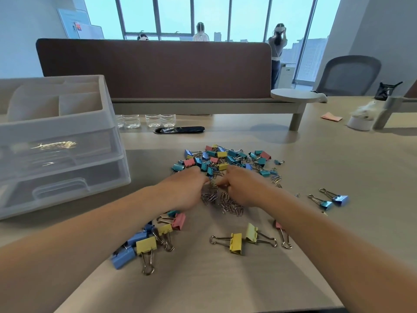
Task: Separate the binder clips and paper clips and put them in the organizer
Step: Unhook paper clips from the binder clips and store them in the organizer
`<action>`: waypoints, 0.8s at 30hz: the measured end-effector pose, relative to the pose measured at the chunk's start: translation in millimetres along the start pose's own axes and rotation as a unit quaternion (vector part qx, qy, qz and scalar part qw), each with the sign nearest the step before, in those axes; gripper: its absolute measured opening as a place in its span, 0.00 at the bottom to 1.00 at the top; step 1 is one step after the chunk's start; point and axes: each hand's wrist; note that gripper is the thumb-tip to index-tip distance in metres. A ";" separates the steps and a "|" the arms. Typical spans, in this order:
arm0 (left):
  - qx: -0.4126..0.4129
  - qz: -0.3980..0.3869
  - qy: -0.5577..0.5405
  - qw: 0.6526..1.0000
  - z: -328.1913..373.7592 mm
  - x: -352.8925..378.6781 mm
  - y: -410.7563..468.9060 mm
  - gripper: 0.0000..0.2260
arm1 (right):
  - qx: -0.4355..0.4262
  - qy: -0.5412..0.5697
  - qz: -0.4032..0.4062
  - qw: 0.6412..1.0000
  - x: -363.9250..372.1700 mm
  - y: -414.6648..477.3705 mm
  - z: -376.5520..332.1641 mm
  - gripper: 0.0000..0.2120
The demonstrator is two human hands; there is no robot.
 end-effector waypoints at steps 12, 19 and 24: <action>0.038 -0.047 0.056 0.997 5.4 -3.9 -5.1 0.27 | 0.032 0.038 -0.002 0.999 5.2 7.6 3.8 0.15; 0.022 -0.028 0.010 0.999 -4.2 -0.4 -3.9 0.14 | 0.022 -0.011 0.007 1.000 6.5 16.3 -1.7 0.11; 0.012 -0.031 0.009 0.999 -9.2 3.1 0.6 0.13 | 0.013 0.003 0.015 1.000 8.8 15.1 2.1 0.14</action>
Point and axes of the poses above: each hand's wrist, its own y-axis towards the middle knuckle, its own x-axis out of the palm, z = x × y, and after that the axes turned 1 degree about -x, right-handed
